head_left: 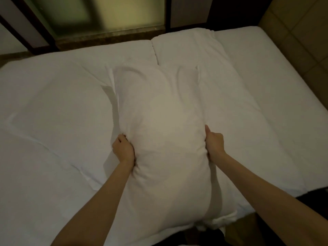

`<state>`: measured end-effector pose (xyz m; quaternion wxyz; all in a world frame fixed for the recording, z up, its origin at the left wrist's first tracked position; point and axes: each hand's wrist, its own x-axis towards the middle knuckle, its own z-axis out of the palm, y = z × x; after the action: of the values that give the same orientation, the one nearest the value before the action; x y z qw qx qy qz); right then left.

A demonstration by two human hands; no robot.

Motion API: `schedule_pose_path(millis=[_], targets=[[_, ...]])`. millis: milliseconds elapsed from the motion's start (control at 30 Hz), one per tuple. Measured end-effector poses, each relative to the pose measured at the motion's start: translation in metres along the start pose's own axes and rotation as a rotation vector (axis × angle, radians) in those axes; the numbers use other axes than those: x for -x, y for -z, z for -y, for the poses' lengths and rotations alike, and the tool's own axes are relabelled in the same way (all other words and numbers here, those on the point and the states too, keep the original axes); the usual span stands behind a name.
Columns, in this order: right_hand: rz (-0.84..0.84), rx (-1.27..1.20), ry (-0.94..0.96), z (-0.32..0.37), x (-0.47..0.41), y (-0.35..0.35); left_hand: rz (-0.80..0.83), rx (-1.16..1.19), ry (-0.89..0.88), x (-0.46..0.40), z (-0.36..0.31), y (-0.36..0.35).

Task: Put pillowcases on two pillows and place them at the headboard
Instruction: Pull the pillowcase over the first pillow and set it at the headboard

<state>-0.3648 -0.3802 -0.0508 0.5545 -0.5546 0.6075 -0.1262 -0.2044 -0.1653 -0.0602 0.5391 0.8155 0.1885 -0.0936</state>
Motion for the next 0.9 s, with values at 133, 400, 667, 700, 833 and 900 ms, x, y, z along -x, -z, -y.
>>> schedule_pose_path(millis=[133,400,667,700,833,900], targets=[[0.011,-0.077,0.082,0.019,-0.003,0.042,-0.02,0.031,-0.073,0.039,-0.02,-0.01],[0.013,-0.129,0.239,0.029,-0.025,0.173,-0.046,0.137,-0.129,0.152,-0.044,-0.065],[-0.016,-0.154,0.39,0.041,-0.061,0.346,-0.005,0.21,-0.192,0.301,-0.071,-0.149],[-0.032,-0.153,0.404,0.044,-0.065,0.361,0.006,0.223,-0.194,0.314,-0.076,-0.156],[-0.091,-0.17,0.467,0.057,-0.077,0.413,0.036,0.267,-0.25,0.355,-0.102,-0.189],[-0.121,-0.191,0.484,0.064,-0.083,0.43,0.049,0.279,-0.259,0.368,-0.115,-0.201]])
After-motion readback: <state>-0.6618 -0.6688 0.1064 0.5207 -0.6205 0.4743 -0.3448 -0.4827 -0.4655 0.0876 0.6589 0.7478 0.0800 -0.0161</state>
